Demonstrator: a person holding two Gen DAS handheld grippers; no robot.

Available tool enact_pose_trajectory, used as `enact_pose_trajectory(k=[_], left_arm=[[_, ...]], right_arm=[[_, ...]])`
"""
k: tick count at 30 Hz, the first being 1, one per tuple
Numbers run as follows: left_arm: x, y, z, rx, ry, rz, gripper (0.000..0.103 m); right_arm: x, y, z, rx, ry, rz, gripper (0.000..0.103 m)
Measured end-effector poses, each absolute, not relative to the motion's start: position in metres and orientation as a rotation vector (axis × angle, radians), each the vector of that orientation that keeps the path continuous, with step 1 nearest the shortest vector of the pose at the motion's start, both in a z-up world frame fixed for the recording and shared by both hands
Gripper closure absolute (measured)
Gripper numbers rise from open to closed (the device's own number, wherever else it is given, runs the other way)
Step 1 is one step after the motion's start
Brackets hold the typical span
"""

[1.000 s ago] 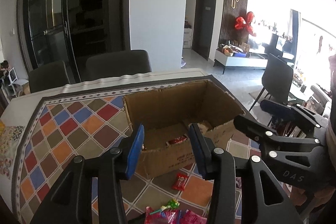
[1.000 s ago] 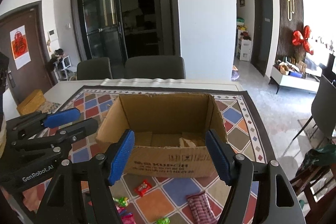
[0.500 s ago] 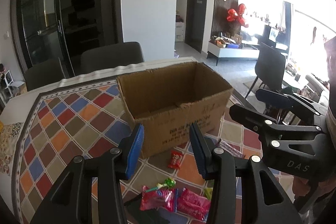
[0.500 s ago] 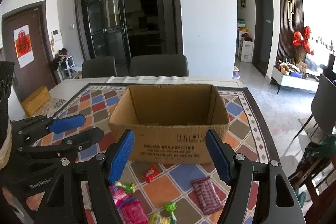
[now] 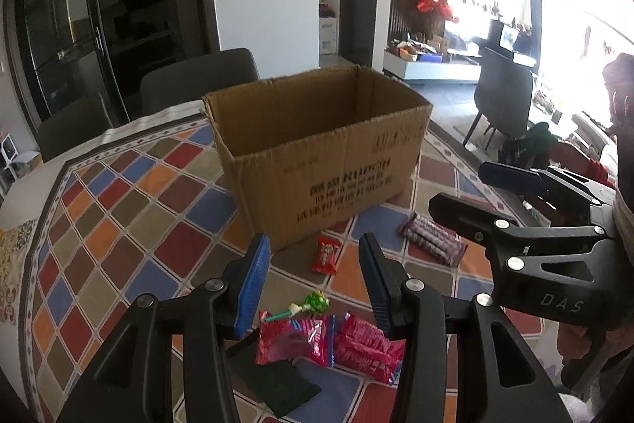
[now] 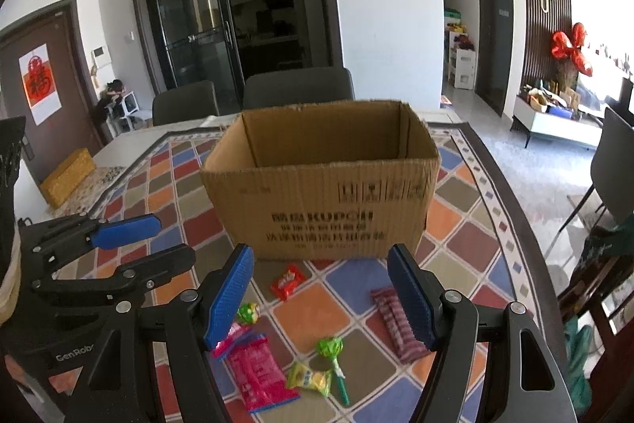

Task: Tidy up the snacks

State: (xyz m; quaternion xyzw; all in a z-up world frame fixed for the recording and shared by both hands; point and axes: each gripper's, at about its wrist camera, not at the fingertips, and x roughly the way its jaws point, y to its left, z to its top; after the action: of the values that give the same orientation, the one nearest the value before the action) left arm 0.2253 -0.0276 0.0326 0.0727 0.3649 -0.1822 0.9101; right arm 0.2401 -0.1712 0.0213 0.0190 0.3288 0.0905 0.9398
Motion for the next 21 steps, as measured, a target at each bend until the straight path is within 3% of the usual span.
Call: enact_pose_trajectory(k=[21], left_arm=[[0.228, -0.033, -0.019, 0.219, 0.849, -0.453, 0.057]], right_arm=[[0.233, -0.170, -0.039, 0.085, 0.821, 0.163, 0.032]])
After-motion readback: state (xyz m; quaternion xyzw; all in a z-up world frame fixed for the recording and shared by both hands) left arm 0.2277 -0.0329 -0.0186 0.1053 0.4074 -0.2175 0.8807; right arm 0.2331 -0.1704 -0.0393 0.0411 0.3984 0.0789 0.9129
